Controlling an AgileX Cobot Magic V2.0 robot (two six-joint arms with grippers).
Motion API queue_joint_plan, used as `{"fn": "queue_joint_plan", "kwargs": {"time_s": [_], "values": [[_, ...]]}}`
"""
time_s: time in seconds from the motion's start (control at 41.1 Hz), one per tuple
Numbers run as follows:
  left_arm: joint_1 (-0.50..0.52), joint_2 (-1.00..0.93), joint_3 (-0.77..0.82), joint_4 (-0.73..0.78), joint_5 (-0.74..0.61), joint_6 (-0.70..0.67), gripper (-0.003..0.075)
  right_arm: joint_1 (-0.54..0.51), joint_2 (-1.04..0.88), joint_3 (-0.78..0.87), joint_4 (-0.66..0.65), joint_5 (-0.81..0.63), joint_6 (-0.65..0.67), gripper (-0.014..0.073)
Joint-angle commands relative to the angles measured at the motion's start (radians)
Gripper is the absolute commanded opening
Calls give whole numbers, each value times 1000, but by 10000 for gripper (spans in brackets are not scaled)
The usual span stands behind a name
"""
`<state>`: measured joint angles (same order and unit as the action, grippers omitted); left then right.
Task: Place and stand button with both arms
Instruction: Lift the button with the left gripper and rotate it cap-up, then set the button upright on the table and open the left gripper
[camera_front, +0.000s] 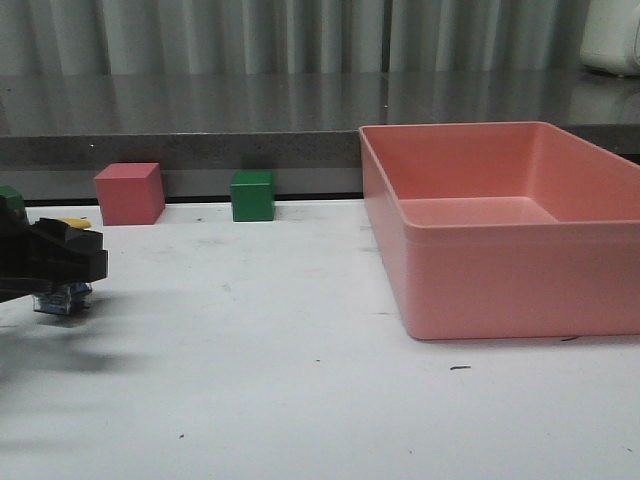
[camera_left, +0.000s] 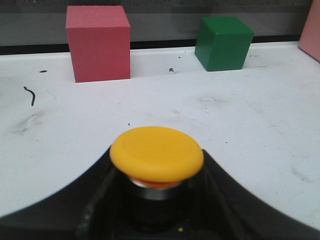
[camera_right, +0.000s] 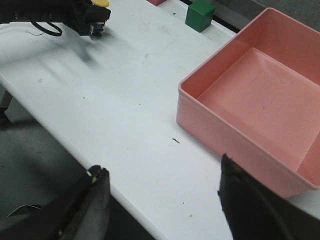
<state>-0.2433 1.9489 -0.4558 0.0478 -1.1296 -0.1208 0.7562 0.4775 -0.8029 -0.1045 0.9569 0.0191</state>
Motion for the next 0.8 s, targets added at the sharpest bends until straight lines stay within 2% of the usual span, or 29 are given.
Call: {"fn": "queue_joint_plan", "kwargs": {"time_s": [0.0,0.268,0.389,0.559,0.681,0.778], "values": [[6,-36,-14,-4,-234,0,179,-7,6,-23,-8,-67,-9,489],[6,-36,5,5,-223,0,185,-7,6,-23,-8,-67,-9,489],[6,-36,13,15,-223,0,264,-7,6,-23,-8,-67,-9,489],[6,-36,23,38,-223,0,413,-7,6,-23,-8,-67,-9,489],[6,-36,28,38,-223,0,484,-7,6,-23,-8,-67,-9,489],[6,-47,47,38,-223,0,506,-7,6,-23,-8,-67,-9,489]]}}
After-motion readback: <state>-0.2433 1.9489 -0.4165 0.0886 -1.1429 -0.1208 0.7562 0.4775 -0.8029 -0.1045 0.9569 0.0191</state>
